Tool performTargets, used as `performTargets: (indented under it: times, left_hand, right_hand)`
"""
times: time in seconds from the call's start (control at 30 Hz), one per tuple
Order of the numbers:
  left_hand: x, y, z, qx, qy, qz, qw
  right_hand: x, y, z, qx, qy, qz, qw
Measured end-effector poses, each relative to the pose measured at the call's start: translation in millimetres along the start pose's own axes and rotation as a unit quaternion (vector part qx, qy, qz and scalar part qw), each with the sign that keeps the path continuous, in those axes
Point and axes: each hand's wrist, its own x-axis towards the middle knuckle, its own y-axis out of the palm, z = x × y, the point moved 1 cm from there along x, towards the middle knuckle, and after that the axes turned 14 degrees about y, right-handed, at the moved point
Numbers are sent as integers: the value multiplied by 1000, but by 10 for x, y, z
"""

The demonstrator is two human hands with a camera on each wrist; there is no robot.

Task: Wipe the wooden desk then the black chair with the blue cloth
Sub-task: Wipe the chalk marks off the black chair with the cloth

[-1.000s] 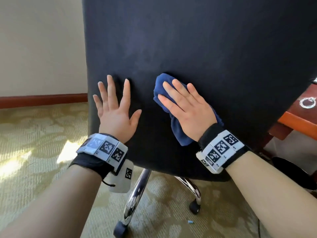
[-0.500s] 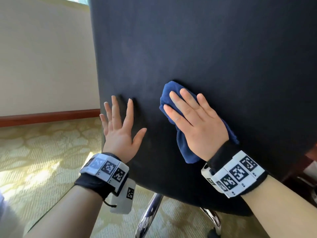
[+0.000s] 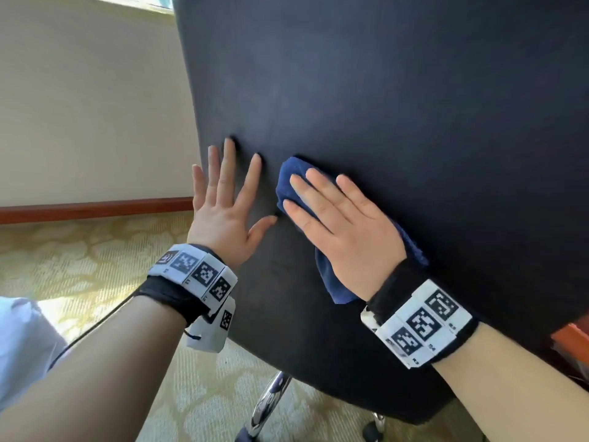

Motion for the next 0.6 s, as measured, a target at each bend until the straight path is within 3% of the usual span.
performTargets:
  times: [0.13,0.27,0.33,0.43,0.5,0.6]
  left_hand:
    - [69,-211,-97,-15,-1,79,997]
    - [80,-638,-304,-70,-28,137,988]
    - [204,-980,-477,-114,-13,133,984]
    - [437,-1555,-851,-173,30,107,979]
    - [592,-1927,-1166,-225,28,91,970]
    - [696,-2445,-1704,-255,7,35,966]
  right_hand:
    - [-16,-157,-73,35,-19,54,998]
    - [82,-588,-184,170,-38,93,980]
    - [181,-854,-358,232,-25,100,967]
    - [289,-1295,-600,360,70,124,922]
    - [268,-1592,-728,436,140,129,880]
    - [161,-2133,-984,503,159,98,844]
